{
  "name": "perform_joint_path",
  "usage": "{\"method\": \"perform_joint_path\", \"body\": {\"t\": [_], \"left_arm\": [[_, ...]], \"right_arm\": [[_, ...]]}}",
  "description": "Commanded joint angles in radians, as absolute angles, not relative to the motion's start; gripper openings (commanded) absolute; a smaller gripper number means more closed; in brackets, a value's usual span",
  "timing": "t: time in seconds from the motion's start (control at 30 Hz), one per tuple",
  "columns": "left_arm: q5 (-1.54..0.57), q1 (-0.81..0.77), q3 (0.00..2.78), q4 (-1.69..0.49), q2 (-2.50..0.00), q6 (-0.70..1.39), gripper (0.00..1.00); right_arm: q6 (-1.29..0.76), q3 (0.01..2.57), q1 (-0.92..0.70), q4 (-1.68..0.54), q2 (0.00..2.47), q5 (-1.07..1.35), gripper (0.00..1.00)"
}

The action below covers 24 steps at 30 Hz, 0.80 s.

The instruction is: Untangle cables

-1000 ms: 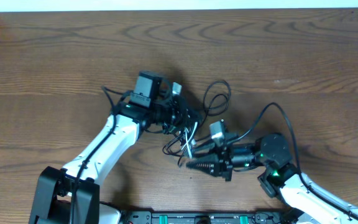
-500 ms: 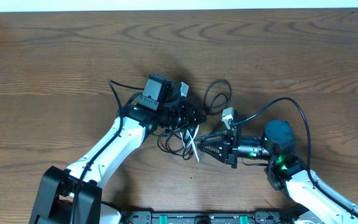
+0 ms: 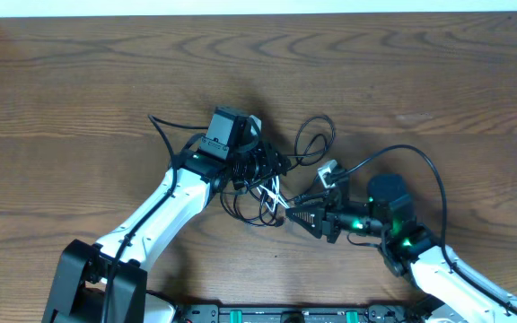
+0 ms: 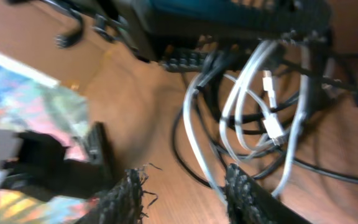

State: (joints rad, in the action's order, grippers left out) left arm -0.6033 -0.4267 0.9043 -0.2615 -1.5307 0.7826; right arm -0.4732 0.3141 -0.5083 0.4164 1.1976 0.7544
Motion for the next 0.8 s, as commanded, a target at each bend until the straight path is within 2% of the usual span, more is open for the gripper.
{"method": "perform_joint_path", "body": {"t": [0.0,0.23,0.37,0.4,0.53,0.77], "left_arm": [[-0.587,-0.429,0.899,-0.261,-1.536,0.826,0.42],[-0.591,-0.430,0.899,-0.261,-1.536,0.857,0.42],[-0.591,-0.433,0.900,-0.261,-1.536,0.881,0.42],[-0.591,-0.434,0.899,-0.261,-1.536,0.889,0.42],[-0.590,-0.438,0.899,-0.261,-1.536,0.896,0.42],[-0.583,-0.440,0.899,-0.261,-1.536,0.904,0.42]], "right_arm": [[-0.410,0.323,-0.577,0.411,1.196,0.552,0.43],[-0.410,0.323,-0.694,0.408,1.207,0.335,0.45],[-0.410,0.323,-0.727,0.418,1.242,0.261,0.41],[-0.410,0.323,-0.729,0.430,1.252,0.261,0.38],[-0.411,0.323,-0.735,0.530,1.272,0.390,0.03],[-0.502,0.347,-0.733,0.809,1.262,0.708,0.01]]}}
